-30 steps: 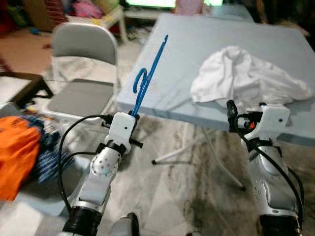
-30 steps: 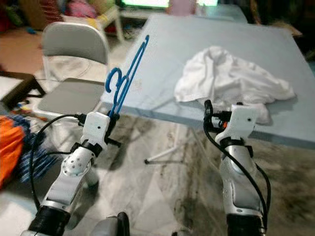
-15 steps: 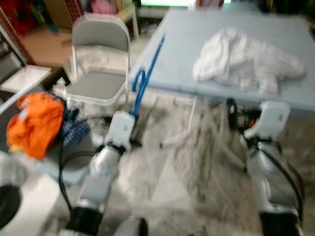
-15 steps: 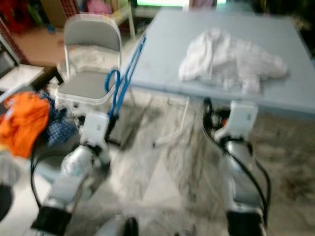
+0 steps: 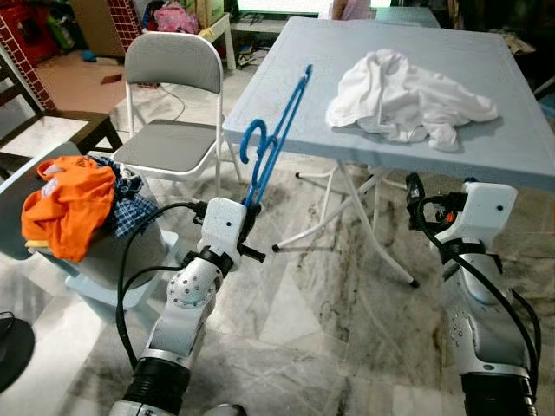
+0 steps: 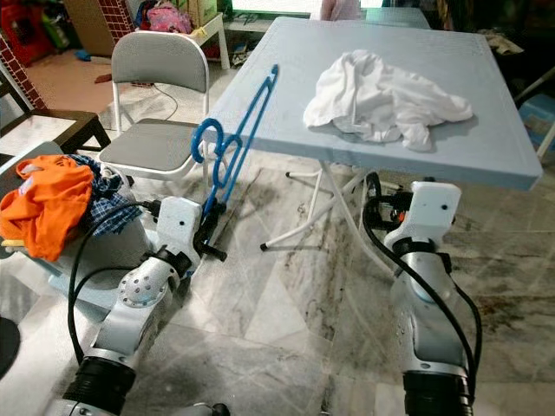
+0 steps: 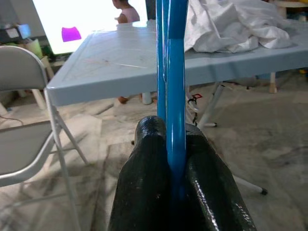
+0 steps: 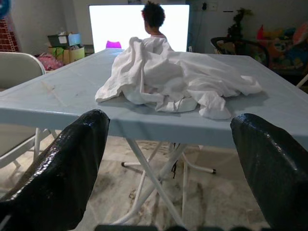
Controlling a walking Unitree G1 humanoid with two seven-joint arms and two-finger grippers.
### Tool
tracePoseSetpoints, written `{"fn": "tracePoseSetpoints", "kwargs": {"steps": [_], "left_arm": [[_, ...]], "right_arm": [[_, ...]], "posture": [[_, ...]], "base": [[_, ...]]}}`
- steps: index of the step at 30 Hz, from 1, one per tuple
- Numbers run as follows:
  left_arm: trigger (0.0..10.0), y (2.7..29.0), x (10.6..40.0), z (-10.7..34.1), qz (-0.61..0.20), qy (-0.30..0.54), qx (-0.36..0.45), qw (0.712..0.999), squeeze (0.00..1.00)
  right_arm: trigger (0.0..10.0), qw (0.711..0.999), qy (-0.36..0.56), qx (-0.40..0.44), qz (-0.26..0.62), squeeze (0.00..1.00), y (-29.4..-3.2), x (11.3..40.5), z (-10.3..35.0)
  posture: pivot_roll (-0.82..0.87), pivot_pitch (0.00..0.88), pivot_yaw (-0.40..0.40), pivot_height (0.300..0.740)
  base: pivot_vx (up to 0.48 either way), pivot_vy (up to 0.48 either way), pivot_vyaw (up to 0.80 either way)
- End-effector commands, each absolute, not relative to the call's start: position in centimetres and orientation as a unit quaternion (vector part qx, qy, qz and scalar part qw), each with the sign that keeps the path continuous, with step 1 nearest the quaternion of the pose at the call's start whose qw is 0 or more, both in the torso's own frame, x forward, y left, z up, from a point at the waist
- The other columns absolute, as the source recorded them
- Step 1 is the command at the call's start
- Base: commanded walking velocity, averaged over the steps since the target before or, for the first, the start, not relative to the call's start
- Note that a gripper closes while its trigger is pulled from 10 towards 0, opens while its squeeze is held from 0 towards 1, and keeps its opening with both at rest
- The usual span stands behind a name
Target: Hang hanger
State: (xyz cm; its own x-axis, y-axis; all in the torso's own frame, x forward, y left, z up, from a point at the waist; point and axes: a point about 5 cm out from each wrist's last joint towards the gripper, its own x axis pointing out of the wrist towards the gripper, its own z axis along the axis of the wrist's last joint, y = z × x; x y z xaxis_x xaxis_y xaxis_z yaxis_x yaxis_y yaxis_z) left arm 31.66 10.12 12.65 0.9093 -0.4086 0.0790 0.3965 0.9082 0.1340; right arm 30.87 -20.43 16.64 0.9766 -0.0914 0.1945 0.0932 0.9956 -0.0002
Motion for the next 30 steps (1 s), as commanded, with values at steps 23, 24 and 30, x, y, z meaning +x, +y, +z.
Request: {"fn": "tracePoseSetpoints", "kwargs": {"steps": [23,24,30], "left_arm": [[10.0,10.16,31.13,12.29,-0.251,-0.046,0.031,0.966,0.0],[10.0,10.16,31.13,12.29,-0.251,-0.046,0.031,0.966,0.0],[10.0,10.14,31.04,12.17,-0.256,-0.044,0.03,0.965,0.0]], "right_arm": [[10.0,0.995,-0.081,0.001,-0.049,0.0,-20.41,30.76,15.99],[10.0,0.995,-0.081,0.001,-0.049,0.0,-20.41,30.76,15.99],[10.0,0.996,-0.08,0.002,-0.049,0.0,-20.33,30.76,15.95]], "posture": [[0.03,0.154,0.027,0.74],[0.03,0.154,0.027,0.74],[0.03,0.157,0.026,0.74]], "base": [[0.0,0.0,-0.8],[0.0,0.0,-0.8],[0.086,0.0,-0.8]]}}
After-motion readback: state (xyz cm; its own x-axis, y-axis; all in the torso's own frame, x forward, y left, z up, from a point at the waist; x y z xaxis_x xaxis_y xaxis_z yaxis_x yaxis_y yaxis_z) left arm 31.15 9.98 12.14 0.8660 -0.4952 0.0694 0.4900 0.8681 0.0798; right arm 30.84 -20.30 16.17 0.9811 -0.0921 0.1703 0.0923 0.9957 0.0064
